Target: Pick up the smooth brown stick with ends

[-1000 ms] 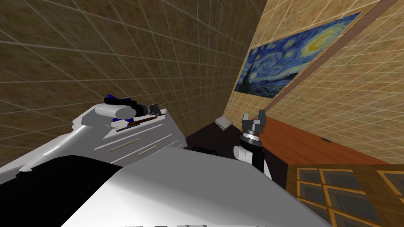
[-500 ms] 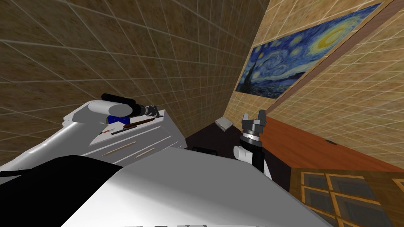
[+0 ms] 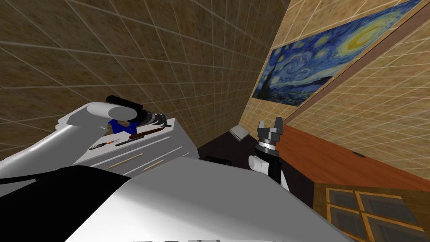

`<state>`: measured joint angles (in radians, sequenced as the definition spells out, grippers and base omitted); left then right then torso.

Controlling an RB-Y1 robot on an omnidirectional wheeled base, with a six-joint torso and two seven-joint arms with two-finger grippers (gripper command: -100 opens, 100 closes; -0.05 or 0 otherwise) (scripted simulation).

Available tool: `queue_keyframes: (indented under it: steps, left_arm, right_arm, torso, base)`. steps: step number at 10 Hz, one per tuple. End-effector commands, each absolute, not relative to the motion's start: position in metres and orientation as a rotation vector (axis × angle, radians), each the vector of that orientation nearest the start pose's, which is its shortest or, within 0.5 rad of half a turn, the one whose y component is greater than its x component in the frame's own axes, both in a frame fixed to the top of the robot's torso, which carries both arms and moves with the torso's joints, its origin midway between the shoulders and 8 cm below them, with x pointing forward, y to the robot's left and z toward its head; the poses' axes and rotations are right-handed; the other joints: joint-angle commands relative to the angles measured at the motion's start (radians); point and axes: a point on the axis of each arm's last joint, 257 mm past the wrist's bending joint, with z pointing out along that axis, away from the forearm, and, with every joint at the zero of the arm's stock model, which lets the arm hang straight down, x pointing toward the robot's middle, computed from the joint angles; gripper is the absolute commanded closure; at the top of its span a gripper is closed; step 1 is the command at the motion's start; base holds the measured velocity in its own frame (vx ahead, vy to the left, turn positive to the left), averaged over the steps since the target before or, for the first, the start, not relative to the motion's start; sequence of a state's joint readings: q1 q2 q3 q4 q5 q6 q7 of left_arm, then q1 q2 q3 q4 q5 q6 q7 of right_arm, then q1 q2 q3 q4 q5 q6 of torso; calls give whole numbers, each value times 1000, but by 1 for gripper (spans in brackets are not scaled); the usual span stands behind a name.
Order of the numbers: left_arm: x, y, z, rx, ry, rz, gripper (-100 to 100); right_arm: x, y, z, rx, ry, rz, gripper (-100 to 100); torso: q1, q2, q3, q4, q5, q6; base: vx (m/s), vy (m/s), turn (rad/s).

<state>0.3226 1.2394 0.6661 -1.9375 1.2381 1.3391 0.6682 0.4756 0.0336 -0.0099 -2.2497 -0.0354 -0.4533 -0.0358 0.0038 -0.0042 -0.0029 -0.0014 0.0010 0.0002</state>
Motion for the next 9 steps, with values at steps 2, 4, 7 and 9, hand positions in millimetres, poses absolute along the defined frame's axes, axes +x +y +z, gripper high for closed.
queue_keyframes:
  steps: [2, 4, 7, 9]
  left_arm:
    - [354, 533, -94, -2412, 1222, -649, -100]
    - [346, 533, -99, -2434, 1229, -610, -100]
    - [323, 534, -102, -2534, 1253, -478, -100]
    - [306, 534, -106, -2589, 1267, -389, -100]
  right_arm:
    - [357, -290, 10, 762, 585, 1344, 0]
    - [357, -290, 10, 762, 585, 1344, 0]
    - [357, -290, 10, 762, 585, 1344, 0]
    - [357, -290, 10, 762, 585, 1344, 0]
  torso:
    - [0, 1, 1, 0, 0, 0]
    - [1, 1, 1, 0, 0, 0]
    - [1, 2, 1, 0, 0, 0]
    - [2, 2, 1, 0, 1, 0]
  base:
    - [28, 28, 8]
    - [32, 28, 8]
    - [35, 44, 19]
    - [25, 65, 11]
